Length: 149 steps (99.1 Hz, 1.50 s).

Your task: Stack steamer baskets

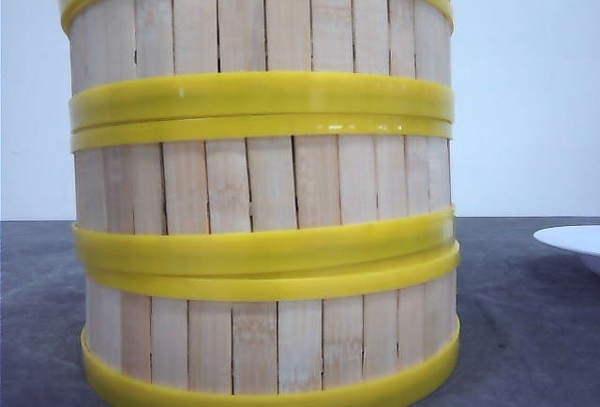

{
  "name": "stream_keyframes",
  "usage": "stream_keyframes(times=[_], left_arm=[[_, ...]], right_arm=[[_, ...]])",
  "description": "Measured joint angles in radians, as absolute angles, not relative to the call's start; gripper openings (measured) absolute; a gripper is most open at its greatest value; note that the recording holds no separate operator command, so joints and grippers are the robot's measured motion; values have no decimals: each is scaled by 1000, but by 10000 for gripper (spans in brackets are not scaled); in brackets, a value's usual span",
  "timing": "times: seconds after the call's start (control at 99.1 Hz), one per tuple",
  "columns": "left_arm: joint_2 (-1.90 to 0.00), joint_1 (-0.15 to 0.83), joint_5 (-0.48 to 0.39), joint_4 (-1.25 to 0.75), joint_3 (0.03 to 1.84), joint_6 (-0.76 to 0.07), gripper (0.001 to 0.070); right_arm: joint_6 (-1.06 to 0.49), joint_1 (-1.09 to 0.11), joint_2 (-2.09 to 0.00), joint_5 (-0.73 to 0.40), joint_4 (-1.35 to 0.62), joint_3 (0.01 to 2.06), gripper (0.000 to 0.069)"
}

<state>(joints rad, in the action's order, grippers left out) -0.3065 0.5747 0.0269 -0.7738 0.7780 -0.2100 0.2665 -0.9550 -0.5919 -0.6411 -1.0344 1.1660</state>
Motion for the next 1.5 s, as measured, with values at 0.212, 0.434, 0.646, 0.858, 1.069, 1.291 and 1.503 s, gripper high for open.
stream_keyframes(times=[0.212, 0.434, 0.646, 0.858, 1.069, 1.291, 1.503], left_arm=[[-307, 575, 27, -774, 778, -210, 24], [-307, 575, 27, -774, 778, -210, 24], [-307, 575, 27, -774, 778, -210, 24], [-307, 575, 27, -774, 778, -210, 24], [-307, 575, 27, -774, 778, -202, 24], [-307, 516, 28, -773, 778, -159, 25], [-306, 367, 73, -678, 733, -142, 25]], right_arm=[[267, -955, -592, -651, -1034, 1166, 7], [267, -955, -592, -651, -1034, 1166, 7], [267, -955, -592, -651, -1034, 1166, 7], [267, -955, -592, -651, -1034, 1166, 7], [267, -955, -592, -651, -1034, 1166, 7], [267, -955, -592, -651, -1034, 1166, 7], [267, -955, -592, -651, -1034, 1166, 7]])
